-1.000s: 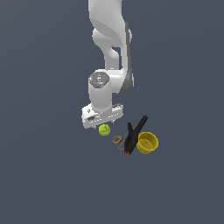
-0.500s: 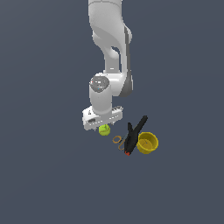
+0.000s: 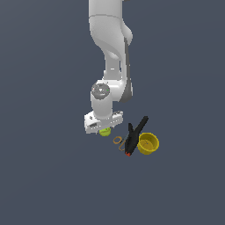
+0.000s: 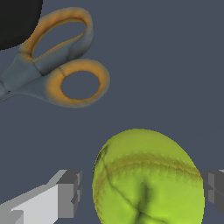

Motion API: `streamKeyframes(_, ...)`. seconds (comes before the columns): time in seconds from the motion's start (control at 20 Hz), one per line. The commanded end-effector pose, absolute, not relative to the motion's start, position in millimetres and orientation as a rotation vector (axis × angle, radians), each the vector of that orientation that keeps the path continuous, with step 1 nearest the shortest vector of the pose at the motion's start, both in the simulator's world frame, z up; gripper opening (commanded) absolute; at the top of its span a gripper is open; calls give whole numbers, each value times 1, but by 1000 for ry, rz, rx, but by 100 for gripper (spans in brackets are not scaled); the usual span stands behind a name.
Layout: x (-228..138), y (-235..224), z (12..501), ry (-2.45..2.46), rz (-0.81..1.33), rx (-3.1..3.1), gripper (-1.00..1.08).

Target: Pick up a designated object from a clutter of objects.

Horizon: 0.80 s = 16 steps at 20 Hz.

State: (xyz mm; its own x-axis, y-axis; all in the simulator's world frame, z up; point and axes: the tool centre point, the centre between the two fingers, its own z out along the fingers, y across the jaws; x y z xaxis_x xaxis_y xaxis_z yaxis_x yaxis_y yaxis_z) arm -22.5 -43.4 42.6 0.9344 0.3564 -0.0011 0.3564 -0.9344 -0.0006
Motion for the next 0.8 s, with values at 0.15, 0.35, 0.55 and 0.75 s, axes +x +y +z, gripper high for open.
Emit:
streamKeyframes(0.15,-22,-43,41,-570,0,-3090,-100)
streamKeyframes(0.35,-22,-43,41,-570,0,-3090,-100)
streamKeyframes(0.55,-22,-44,43,-568,-2,-3091,-100)
streamKeyframes(0.75,-23,-47,48,-568,-2,-3091,-100)
